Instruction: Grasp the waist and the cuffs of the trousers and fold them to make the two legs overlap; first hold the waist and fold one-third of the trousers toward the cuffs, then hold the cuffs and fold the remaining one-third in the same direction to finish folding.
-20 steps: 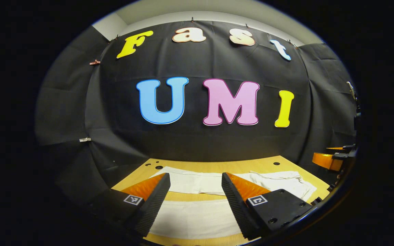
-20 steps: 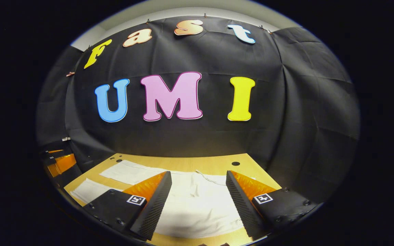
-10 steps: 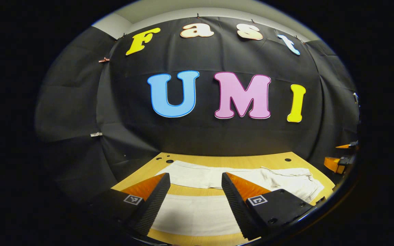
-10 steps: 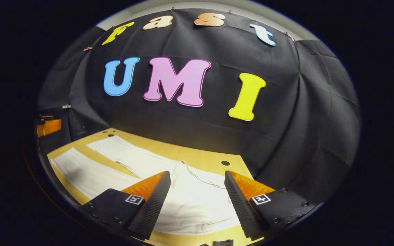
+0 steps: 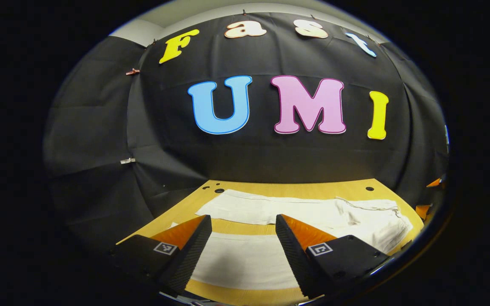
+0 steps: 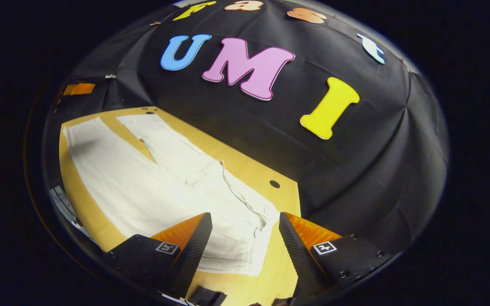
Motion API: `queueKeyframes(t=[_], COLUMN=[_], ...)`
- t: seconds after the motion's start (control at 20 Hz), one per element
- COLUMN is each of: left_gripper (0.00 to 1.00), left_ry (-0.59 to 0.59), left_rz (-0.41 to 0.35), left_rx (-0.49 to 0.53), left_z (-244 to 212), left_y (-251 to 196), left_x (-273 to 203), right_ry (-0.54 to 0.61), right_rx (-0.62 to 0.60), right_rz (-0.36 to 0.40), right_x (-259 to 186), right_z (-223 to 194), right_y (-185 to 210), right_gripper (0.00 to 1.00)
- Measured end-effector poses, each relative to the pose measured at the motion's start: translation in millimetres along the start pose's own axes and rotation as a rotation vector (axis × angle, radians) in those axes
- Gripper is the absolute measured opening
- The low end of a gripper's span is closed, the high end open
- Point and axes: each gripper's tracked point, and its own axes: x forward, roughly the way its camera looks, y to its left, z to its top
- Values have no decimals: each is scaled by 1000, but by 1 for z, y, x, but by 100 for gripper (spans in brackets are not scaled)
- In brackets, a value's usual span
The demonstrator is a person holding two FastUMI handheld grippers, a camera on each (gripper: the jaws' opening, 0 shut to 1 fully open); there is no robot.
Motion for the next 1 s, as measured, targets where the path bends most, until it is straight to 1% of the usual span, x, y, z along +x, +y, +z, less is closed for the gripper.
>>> queueKeyframes(t=[0.2,0.35,0.55,0.65,0.8,1.0], left_gripper=[95,95,96,96,96,96], left_ry=[47,75,111,125,146,158], left_rz=[36,68,120,137,149,154], left_rx=[-72,-90,-84,-91,-78,-49], left_z=[-14,-25,-39,-43,-51,-51], left_y=[-1,6,21,25,27,26], left_x=[2,1,-1,-2,-2,1], right_ry=[66,125,187,215,286,331], right_rx=[-92,-194,-335,-396,-460,-548], right_rz=[46,121,249,291,336,367], right_x=[10,22,32,34,37,41], right_z=[-37,-69,-102,-118,-142,-173], right_y=[-8,-5,2,-1,-6,-10], right_gripper=[98,98,98,98,98,98])
